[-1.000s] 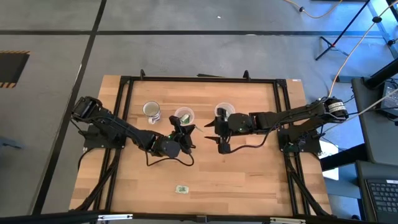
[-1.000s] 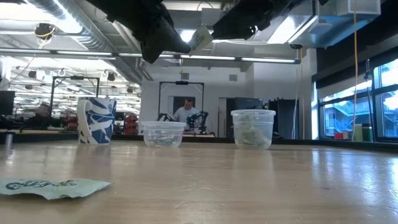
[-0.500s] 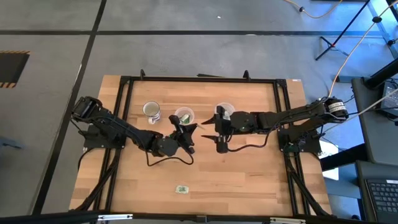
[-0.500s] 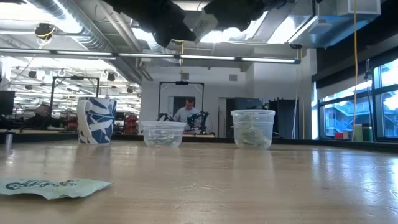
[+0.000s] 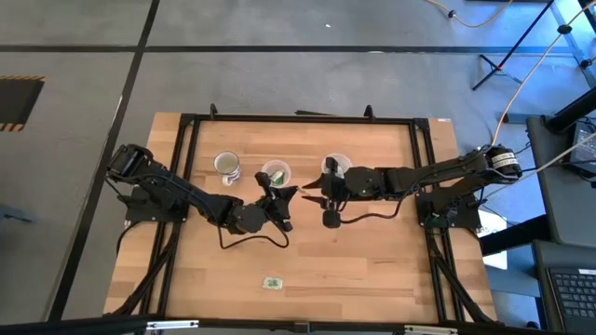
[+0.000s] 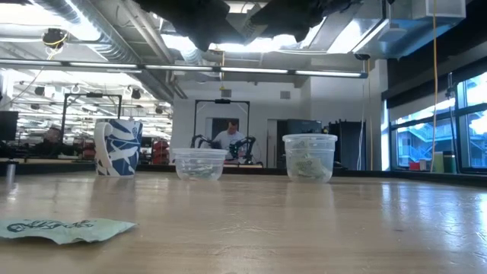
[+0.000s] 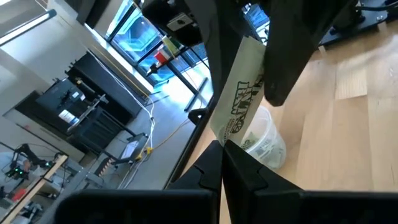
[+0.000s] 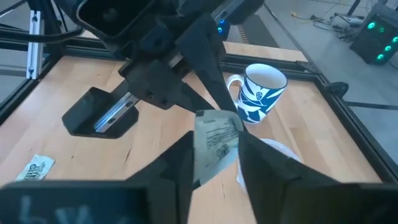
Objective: Pick and place items into bin
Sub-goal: Put the white stevia packet into the right transparent bin
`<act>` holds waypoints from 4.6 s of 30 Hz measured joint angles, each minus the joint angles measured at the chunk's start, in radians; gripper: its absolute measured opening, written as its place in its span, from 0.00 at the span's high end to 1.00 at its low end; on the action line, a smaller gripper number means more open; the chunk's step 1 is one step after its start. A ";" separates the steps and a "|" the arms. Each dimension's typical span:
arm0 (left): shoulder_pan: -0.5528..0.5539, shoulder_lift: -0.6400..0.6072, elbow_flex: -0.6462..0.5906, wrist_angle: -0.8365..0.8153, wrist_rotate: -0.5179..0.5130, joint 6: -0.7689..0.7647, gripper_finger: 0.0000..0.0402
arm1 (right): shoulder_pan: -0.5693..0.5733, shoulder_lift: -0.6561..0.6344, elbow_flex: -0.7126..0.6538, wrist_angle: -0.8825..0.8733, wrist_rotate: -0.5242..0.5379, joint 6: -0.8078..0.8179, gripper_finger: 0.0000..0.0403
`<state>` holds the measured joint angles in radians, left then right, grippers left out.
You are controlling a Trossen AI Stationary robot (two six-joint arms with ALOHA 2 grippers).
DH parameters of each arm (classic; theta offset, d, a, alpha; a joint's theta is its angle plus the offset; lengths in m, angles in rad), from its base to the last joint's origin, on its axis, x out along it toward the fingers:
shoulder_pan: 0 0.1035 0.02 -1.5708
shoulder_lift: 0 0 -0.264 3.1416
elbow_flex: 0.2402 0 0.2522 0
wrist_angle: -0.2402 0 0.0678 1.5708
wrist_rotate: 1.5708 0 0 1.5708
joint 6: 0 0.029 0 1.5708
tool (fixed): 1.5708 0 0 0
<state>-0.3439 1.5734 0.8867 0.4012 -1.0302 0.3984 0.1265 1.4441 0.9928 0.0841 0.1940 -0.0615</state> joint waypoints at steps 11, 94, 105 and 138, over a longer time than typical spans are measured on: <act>0.000 0.000 0.000 0.000 0.000 0.027 0.98 | 0.000 0.000 0.000 0.000 0.000 -0.029 0.92; 0.016 -0.060 0.000 -0.466 1.121 -0.603 0.75 | -0.493 0.086 0.000 -0.655 -0.222 0.214 0.83; -0.125 -0.037 0.000 -0.511 1.085 -0.658 0.75 | -0.493 0.086 0.000 -0.626 -0.221 0.217 0.71; -0.328 0.278 0.003 -0.394 0.830 -0.754 0.83 | -0.492 0.086 0.000 -0.602 -0.221 0.214 0.71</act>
<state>-0.6724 1.8511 0.8902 0.0067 -0.1999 -0.3560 -0.3660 1.5299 0.9928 -0.5182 -0.0273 0.1528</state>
